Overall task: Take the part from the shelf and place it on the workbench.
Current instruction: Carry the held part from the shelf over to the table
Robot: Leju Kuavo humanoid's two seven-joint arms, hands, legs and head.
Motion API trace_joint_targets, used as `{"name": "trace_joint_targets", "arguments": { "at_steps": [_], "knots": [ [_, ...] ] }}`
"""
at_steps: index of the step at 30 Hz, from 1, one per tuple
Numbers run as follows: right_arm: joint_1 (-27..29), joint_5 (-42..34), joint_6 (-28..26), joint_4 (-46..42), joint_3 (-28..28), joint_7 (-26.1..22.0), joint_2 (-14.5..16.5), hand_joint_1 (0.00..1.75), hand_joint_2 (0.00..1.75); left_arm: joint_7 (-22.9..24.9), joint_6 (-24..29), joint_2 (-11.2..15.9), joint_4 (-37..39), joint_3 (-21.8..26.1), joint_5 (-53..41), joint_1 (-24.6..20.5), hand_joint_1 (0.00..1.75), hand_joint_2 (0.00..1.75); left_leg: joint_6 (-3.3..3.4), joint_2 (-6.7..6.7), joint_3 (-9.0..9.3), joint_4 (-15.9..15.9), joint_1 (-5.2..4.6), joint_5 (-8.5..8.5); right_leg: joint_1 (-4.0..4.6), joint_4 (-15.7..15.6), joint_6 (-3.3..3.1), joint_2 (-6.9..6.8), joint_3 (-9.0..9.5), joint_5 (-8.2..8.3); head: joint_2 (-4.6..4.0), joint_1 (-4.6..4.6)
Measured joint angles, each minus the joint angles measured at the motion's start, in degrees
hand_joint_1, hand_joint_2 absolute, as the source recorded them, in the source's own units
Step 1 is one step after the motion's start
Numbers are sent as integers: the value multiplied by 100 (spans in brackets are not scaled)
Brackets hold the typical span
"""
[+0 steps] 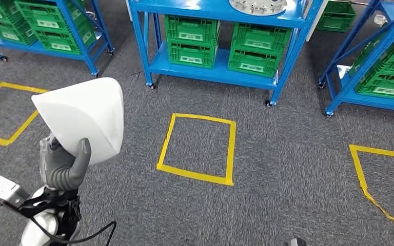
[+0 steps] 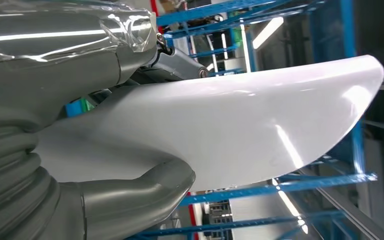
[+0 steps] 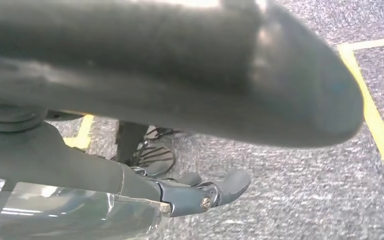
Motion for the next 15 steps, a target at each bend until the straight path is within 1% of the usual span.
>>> {"name": "trace_joint_targets", "arguments": {
  "at_steps": [1,2,3,4,5,6,7,8,9,10,11,12,13,14,15],
  "knots": [
    [11,-4,11,3,11,-4,3,0,0,13,-35,-10,-47,15,-26,39,168,175,-41,-10,-39,64,18,-98,-11,1,-41,-9,-50,63,0,2],
    [22,-9,19,6,21,-10,5,0,0,26,-71,-16,-91,29,-44,76,168,175,-86,-19,-93,218,38,-315,-28,-2,-76,-22,-113,140,-1,-8],
    [27,-13,24,8,30,-21,8,0,0,31,-105,-19,-128,43,-55,103,168,175,-132,-26,-166,486,70,-631,-41,0,-98,-36,-187,219,0,-16],
    [30,-17,25,8,34,-34,5,0,0,29,-142,-20,-155,51,-56,120,168,175,-175,-25,-244,854,100,-963,-40,6,-111,-42,-274,297,-1,-26],
    [30,-17,25,8,39,-49,5,0,0,13,-174,-21,-173,58,-56,132,168,175,-212,-24,-307,1248,130,-1201,-40,17,-107,-47,-366,375,-1,-32],
    [30,-17,25,8,47,-62,5,0,0,-11,-205,-21,-189,64,-56,145,168,175,-240,-23,-331,1582,158,-1291,-41,36,-97,-51,-469,454,-1,-31],
    [30,-16,24,8,56,-69,5,0,0,-42,-239,-21,-209,70,-54,159,168,175,-260,-22,-283,1773,183,-1237,-42,62,-82,-53,-584,530,-1,-32],
    [29,-13,24,8,67,-73,5,0,0,-75,-276,-22,-235,75,-48,168,168,175,-270,-21,-144,1770,205,-1092,-43,94,-64,-54,-700,599,-1,-33],
    [27,-7,24,8,77,-72,5,0,0,-105,-320,-22,-269,79,-41,170,168,175,-273,-22,100,1564,223,-943,-45,129,-42,-52,-814,664,-1,-33],
    [23,0,26,5,90,-66,5,0,0,-132,-372,-23,-314,80,-28,165,168,175,-268,-26,436,1179,233,-908,-44,162,-13,-49,-908,720,-1,-34],
    [15,6,29,3,106,-57,5,0,0,-153,-427,-25,-362,79,-15,156,168,175,-251,-35,790,708,230,-979,-40,189,17,-45,-974,772,-1,-31],
    [4,10,33,1,126,-46,4,0,0,-172,-485,-28,-413,78,0,144,168,175,-226,-39,1057,323,213,-1084,-38,198,54,-43,-1014,829,-1,-26],
    [-6,11,38,-1,146,-30,3,0,0,-188,-539,-32,-459,77,16,130,168,175,-192,-41,1215,60,185,-1183,-44,195,96,-43,-1039,887,-1,-25],
    [-15,10,42,-1,162,-17,4,0,0,-200,-583,-37,-494,76,30,119,168,175,-146,-38,1242,-57,154,-1200,-55,185,136,-44,-1055,947,-1,-21],
    [-17,10,44,-1,174,-5,3,0,0,-208,-615,-42,-521,75,45,110,168,175,-94,-24,1189,-67,142,-1146,-73,183,172,-45,-1080,987,-1,-22]
  ]
}}
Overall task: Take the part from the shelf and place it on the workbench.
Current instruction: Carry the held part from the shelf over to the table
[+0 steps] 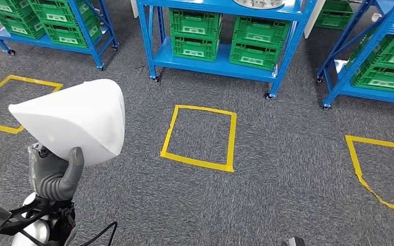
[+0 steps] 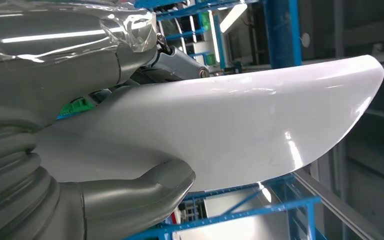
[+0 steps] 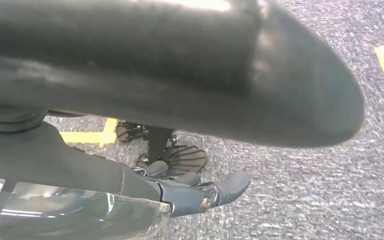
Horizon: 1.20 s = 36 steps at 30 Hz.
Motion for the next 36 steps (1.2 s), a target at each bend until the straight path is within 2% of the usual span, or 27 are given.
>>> {"name": "trace_joint_targets", "arguments": {
  "at_steps": [1,2,4,5,6,7,8,9,10,12,13,14,15,16,17,18,20,21,22,23,24,26,28,30,32,34,36],
  "knots": [
    [3,-2,1,1,9,9,1,0,0,-4,-22,-4,-21,1,10,-9,168,175,58,12,-62,-14,-9,67,-16,50,9,4,-49,-45,0,-2],
    [9,-2,2,1,18,13,5,0,0,-6,-40,-11,-37,0,19,-14,168,175,118,24,-141,-28,-11,148,-24,187,-14,8,-124,-198,0,10],
    [15,-9,3,2,35,18,12,0,0,-13,-94,-31,-58,1,35,-25,168,175,195,38,-330,-34,-36,323,-29,793,-106,20,-338,-751,0,34],
    [14,-14,3,2,42,20,13,0,0,-19,-131,-40,-63,1,54,-28,168,175,214,38,-433,-31,-56,413,-30,1190,-130,23,-434,-1003,0,47],
    [12,-20,4,2,46,20,10,0,0,-23,-170,-46,-63,1,80,-35,168,175,219,37,-540,-27,-76,500,-29,1541,-117,27,-492,-1136,0,49],
    [10,-25,4,1,52,20,7,0,0,-27,-206,-50,-63,0,112,-47,168,175,221,35,-649,-22,-94,582,-28,1762,-73,30,-478,-1134,0,49],
    [7,-27,4,1,62,20,3,0,0,-30,-237,-54,-62,-2,154,-63,168,175,217,32,-762,-14,-106,662,-27,1785,-14,32,-366,-1022,0,50],
    [3,-27,4,-1,78,23,2,0,0,-31,-264,-57,-62,-3,202,-83,168,175,208,29,-869,-2,-115,735,-25,1609,32,32,-157,-876,0,49],
    [-5,-28,3,-4,97,30,1,0,0,-31,-287,-61,-62,-5,255,-101,168,175,193,27,-963,20,-121,800,-19,1247,43,32,158,-788,0,50],
    [-31,-38,0,-22,138,47,-4,0,0,-32,-321,-64,-65,-12,361,-121,168,175,148,36,-1094,87,-137,901,12,332,-27,31,820,-900,0,43],
    [-44,-47,-2,-33,155,54,-8,0,0,-35,-335,-64,-68,-17,410,-126,168,175,120,49,-1125,110,-136,945,34,25,-76,31,1013,-1003,0,39],
    [-51,-60,-5,-41,169,58,-10,0,0,-39,-352,-64,-70,-23,459,-128,168,175,87,62,-1139,119,-130,989,54,-136,-118,31,1091,-1066,0,34],
    [-50,-74,-8,-45,183,62,-10,0,0,-44,-367,-64,-72,-31,507,-129,168,175,53,72,-1143,114,-117,1032,53,-155,-155,31,1068,-1049,0,28],
    [-46,-88,-9,-46,198,65,-8,0,0,-49,-383,-63,-73,-38,544,-130,168,175,12,65,-1161,134,-99,1024,49,-159,-192,27,1046,-1005,0,30],
    [-42,-101,-11,-46,212,68,-7,0,0,-54,-395,-62,-73,-46,577,-127,168,175,-31,53,-1201,222,-82,924,38,-162,-231,19,1020,-956,0,24],
    [-40,-109,-12,-47,226,70,-6,0,0,-59,-404,-58,-73,-53,601,-125,168,175,-77,41,-1279,424,-63,727,24,-166,-258,11,986,-904,0,19],
    [-38,-121,-13,-49,253,73,-5,0,0,-67,-419,-50,-73,-64,630,-115,168,175,-161,28,-1515,1143,-17,213,22,-156,-281,1,891,-818,0,10],
    [-33,-125,-13,-49,267,73,-5,0,0,-70,-423,-45,-73,-69,638,-105,168,175,-191,28,-1617,1512,3,44,22,-147,-276,0,841,-780,0,10],
    [-24,-130,-14,-49,278,73,-5,0,0,-74,-428,-40,-73,-73,643,-94,168,175,-209,28,-1639,1729,20,-14,22,-136,-264,1,793,-749,0,9],
    [-15,-135,-14,-49,289,73,-5,0,0,-78,-433,-35,-73,-78,649,-85,168,175,-217,29,-1553,1731,34,27,21,-125,-252,2,753,-723,0,9],
    [-8,-140,-14,-49,295,73,-4,0,0,-81,-439,-31,-73,-80,655,-79,168,175,-215,29,-1346,1490,44,141,20,-117,-240,4,735,-704,0,8],
    [-4,-147,-14,-49,307,73,-2,0,0,-87,-448,-27,-78,-83,662,-78,168,175,-174,23,-771,659,42,343,24,-107,-209,5,712,-676,0,9],
    [-15,-149,-14,-50,317,74,-1,0,0,-95,-451,-26,-91,-85,662,-72,168,175,-106,12,-468,155,7,394,33,-100,-158,4,680,-645,0,9],
    [-23,-152,-14,-51,322,75,-1,0,0,-102,-455,-24,-102,-85,663,-64,168,175,-38,9,-475,88,-23,400,35,-105,-100,2,650,-613,0,7],
    [-23,-171,-17,-52,326,75,0,0,0,-103,-476,-25,-114,-85,667,-68,168,175,53,24,-481,18,-8,447,26,12,-69,7,568,-680,0,11],
    [-22,-206,-34,-54,328,73,-2,0,0,-103,-510,-32,-122,-85,677,-71,168,175,136,36,-505,-32,2,501,16,580,-96,19,271,-955,0,18],
    [-8,-239,-65,-55,329,68,-9,0,0,-103,-541,-39,-123,-85,688,-62,168,175,169,31,-561,-29,-16,531,12,1421,-118,28,-152,-1266,0,19]
  ]
}}
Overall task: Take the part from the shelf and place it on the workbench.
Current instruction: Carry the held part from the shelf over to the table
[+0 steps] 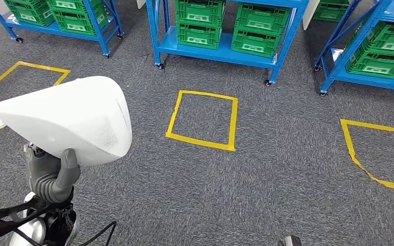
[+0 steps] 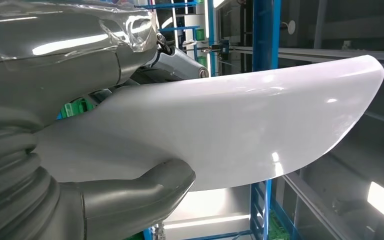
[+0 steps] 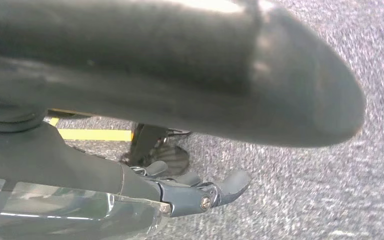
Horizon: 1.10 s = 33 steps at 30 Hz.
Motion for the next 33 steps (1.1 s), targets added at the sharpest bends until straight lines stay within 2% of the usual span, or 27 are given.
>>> {"name": "trace_joint_targets", "arguments": {
  "at_steps": [1,2,3,4,5,6,7,10,11,13,15,16,17,18,20,21,22,25,27,28,30,31,32,33],
  "knots": [
    [11,-12,-12,0,1,-3,-3,0,0,1,-15,-2,0,0,5,8,168,175,4,-4,-22,5,-6,12,-2,249,22,2,-127,-56,0,-1],
    [20,-20,-18,0,2,-7,-4,0,0,1,-30,-4,0,-1,9,13,168,175,2,-7,-38,14,-9,23,-5,270,63,3,-142,-20,0,0],
    [24,-27,-21,-1,3,-10,-5,0,0,2,-43,-8,0,-1,13,17,168,175,-5,-10,-47,28,-9,29,-12,39,117,3,-28,105,0,0],
    [24,-35,-22,-2,3,-12,-9,0,0,3,-56,-11,0,-2,15,19,168,175,-14,-11,-56,49,-9,30,-23,-376,168,2,181,276,0,1],
    [20,-44,-23,-3,4,-14,-13,0,0,3,-67,-17,0,-2,19,19,168,175,-30,-12,-68,78,-16,27,-32,-807,188,2,392,422,0,1],
    [18,-52,-23,-4,6,-17,-18,0,0,7,-73,-22,0,-1,24,17,168,175,-54,-14,-85,109,-28,23,-35,-1143,176,6,549,535,0,-1],
    [19,-58,-24,-6,8,-19,-23,0,0,10,-78,-26,0,-1,29,15,168,175,-84,-16,-105,134,-40,23,-34,-1328,143,10,626,595,0,-4],
    [27,-68,-25,-9,22,-22,-23,0,0,18,-94,-32,0,-4,35,12,168,175,-172,-19,-154,176,-42,35,-28,-1376,19,19,614,661,0,-9],
    [26,-72,-24,-9,31,-23,-20,0,0,20,-102,-34,0,-4,35,10,168,175,-201,-21,-181,235,-32,-13,-37,-1380,-11,21,616,680,0,-12],
    [23,-84,-22,-10,43,-29,-16,0,0,25,-116,-37,0,-5,36,2,168,175,-267,-26,-376,685,-1,-313,-58,-1387,-64,22,618,718,0,-27],
    [28,-94,-21,-9,45,-36,-21,0,0,34,-123,-41,2,-9,37,0,168,175,-322,-27,-708,1474,27,-704,-49,-1383,-93,22,587,739,0,-40],
    [32,-97,-21,-9,46,-38,-22,0,0,37,-125,-42,3,-11,36,2,168,175,-334,-27,-821,1762,36,-796,-45,-1381,-96,23,574,744,0,-39],
    [38,-98,-21,-9,48,-39,-23,0,0,40,-126,-42,4,-15,36,3,168,175,-334,-27,-838,1845,41,-780,-41,-1380,-98,23,567,749,0,-40],
    [43,-98,-21,-9,50,-39,-23,0,0,40,-127,-42,4,-18,35,2,168,175,-322,-27,-739,1688,44,-661,-37,-1380,-95,25,569,751,0,-40],
    [47,-98,-20,-10,56,-43,-17,0,0,41,-133,-43,4,-24,35,-10,168,175,-261,-30,-314,909,34,-317,-31,-1382,-87,30,582,755,0,-40],
    [46,-102,-20,-10,60,-48,-11,0,0,43,-141,-44,4,-27,34,-21,168,175,-229,-29,-122,537,19,-212,-17,-1379,-77,31,575,759,0,-39],
    [47,-107,-20,-11,65,-54,-4,0,0,48,-155,-47,4,-31,34,-31,168,175,-202,-28,0,299,2,-167,-8,-1377,-58,31,557,769,0,-39],
    [64,-129,-19,-11,84,-92,3,0,0,79,-215,-51,2,-39,13,-37,168,175,-142,-26,37,145,-12,-143,1,-1380,22,24,484,804,0,-38],
    [78,-144,-19,-11,93,-138,4,0,0,97,-259,-58,2,-58,-2,-48,168,175,-77,-13,40,62,11,-77,2,-1216,46,25,378,710,0,-29],
    [82,-148,-19,-11,98,-159,4,0,0,101,-280,-64,2,-70,-6,-54,168,175,-50,-5,42,27,21,-48,0,-967,36,27,251,584,0,-23],
    [105,-153,-19,-11,105,-181,2,0,0,109,-303,-72,3,-93,-10,-54,168,175,-23,2,12,23,2,-29,-8,-184,8,28,-124,262,0,-17],
    [122,-155,-19,-11,108,-187,0,0,0,112,-307,-74,4,-101,-10,-47,168,175,-18,1,-1,26,-4,-24,-12,148,18,28,-280,157,0,-17],
    [142,-157,-19,-11,109,-192,-2,0,0,114,-308,-75,4,-107,-11,-43,168,175,-15,-1,-11,31,-8,-19,-17,294,50,28,-345,133,0,-16],
    [156,-158,-19,-11,110,-195,-3,0,0,115,-309,-76,4,-112,-11,-40,168,175,-16,-5,-15,41,-8,-18,-27,190,98,27,-284,202,0,-16]
  ]
}}
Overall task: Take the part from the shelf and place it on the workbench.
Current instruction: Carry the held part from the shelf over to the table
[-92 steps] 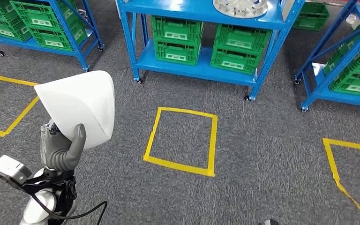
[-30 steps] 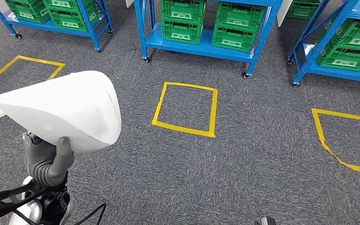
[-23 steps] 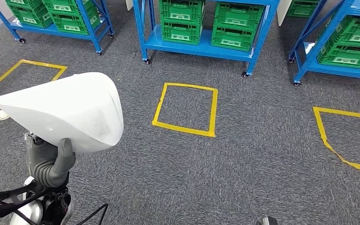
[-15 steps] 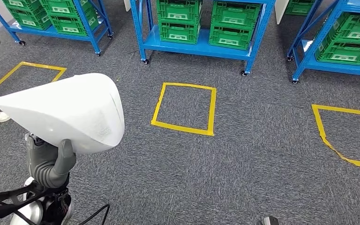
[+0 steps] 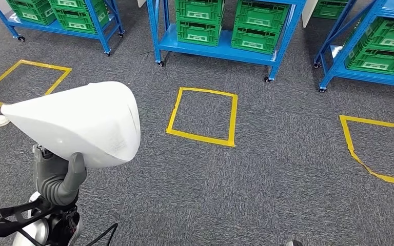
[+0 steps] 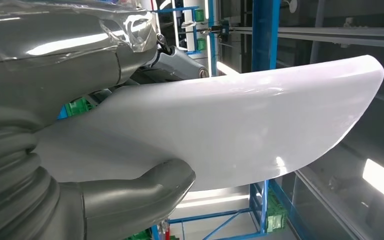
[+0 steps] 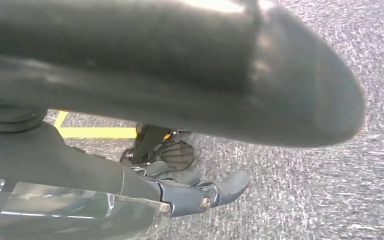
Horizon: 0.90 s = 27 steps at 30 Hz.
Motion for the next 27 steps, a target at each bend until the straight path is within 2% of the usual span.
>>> {"name": "trace_joint_targets", "arguments": {
  "at_steps": [2,3,4,5,6,8,9,10,12,13,14,15,16,18,19,20,22,24,25,27],
  "knots": [
    [9,-3,0,0,1,-8,-6,0,0,1,-1,-2,0,-9,1,2,168,175,-21,-6,-8,43,0,-11,-33,-777,92,-2,407,282,0,2],
    [7,-5,1,0,2,-13,-9,0,0,1,-1,-2,0,-13,1,2,168,175,-46,-12,-21,75,-12,-24,-36,-1157,98,2,603,401,0,2],
    [5,-7,2,0,2,-20,-11,0,0,2,-2,-3,-1,-17,1,1,168,175,-77,-16,-35,101,-22,-34,-35,-1413,75,5,731,475,0,-2],
    [7,-7,3,0,3,-27,-13,0,0,3,-3,-3,-1,-22,0,1,168,175,-110,-21,-49,119,-31,-38,-25,-1526,34,8,781,502,0,-4],
    [11,-7,5,0,3,-32,-14,0,0,4,-4,-4,-2,-26,-2,3,168,175,-144,-26,-60,123,-32,-35,-6,-1520,-14,12,773,513,0,-8],
    [19,-5,13,-1,9,-42,-12,0,0,5,-7,-3,-3,-33,-5,10,168,175,-206,-28,-86,157,-8,-52,-19,-1529,-88,4,774,542,0,-9],
    [19,-5,19,-1,15,-45,-11,0,0,6,-7,-2,-5,-33,-7,13,168,175,-239,-28,-137,267,5,-135,-32,-1537,-120,-3,781,556,0,-19],
    [19,-4,26,-2,21,-49,-11,0,0,7,-6,-1,-9,-32,-7,15,168,175,-271,-27,-234,490,17,-280,-47,-1543,-143,-11,786,568,0,-27],
    [23,-3,45,-2,30,-51,-17,0,0,13,0,1,-16,-30,-19,31,168,175,-323,-26,-560,1235,41,-669,-41,-1540,-168,-28,777,579,0,-44],
    [25,-3,53,-2,32,-51,-19,0,0,19,6,1,-17,-30,-28,45,168,175,-337,-25,-717,1592,50,-803,-34,-1537,-173,-38,770,582,0,-44],
    [27,-3,59,-2,35,-50,-20,0,0,27,14,2,-17,-30,-40,60,168,175,-341,-24,-806,1790,56,-840,-29,-1536,-176,-50,766,584,0,-45],
    [28,-3,63,-2,40,-50,-20,0,0,34,25,2,-18,-30,-49,70,168,175,-336,-23,-784,1754,58,-765,-24,-1536,-176,-64,766,584,0,-45],
    [27,-3,63,-2,48,-49,-19,0,0,40,37,2,-22,-30,-52,75,168,175,-319,-15,-652,1492,58,-603,-20,-1535,-175,-77,770,583,0,-45],
    [24,-3,63,-2,73,-49,-13,0,0,46,54,2,-39,-30,-57,66,168,175,-259,66,-231,655,33,-264,-4,-1535,-168,-104,777,582,0,-43],
    [23,-4,63,-2,86,-49,-9,0,0,50,56,1,-49,-31,-58,58,168,175,-227,104,-85,352,13,-178,8,-1534,-155,-116,772,583,0,-42],
    [24,-4,63,-3,98,-49,-6,0,0,53,58,1,-57,-31,-59,50,168,175,-200,130,-13,184,-10,-152,19,-1534,-135,-134,764,583,0,-41],
    [26,-7,63,-5,115,-49,-4,0,0,62,62,1,-66,-32,-62,39,168,175,-150,92,-25,134,-38,-150,26,-1546,-76,-183,756,591,0,-41],
    [28,-17,63,-17,125,-51,-3,0,0,74,69,-7,-79,-35,-63,21,168,175,-82,36,3,67,-14,-92,18,-1461,-38,-183,705,532,1,-34],
    [29,-25,63,-23,128,-52,-3,0,0,82,72,-14,-86,-39,-63,2,168,175,-46,6,17,31,0,-56,15,-1277,-43,-152,617,428,1,-28],
    [39,-45,61,-29,131,-54,-5,0,0,93,75,-28,-92,-49,-61,-26,168,175,-1,-66,11,5,7,-13,9,-556,-82,-70,282,94,0,-15]
  ]
}}
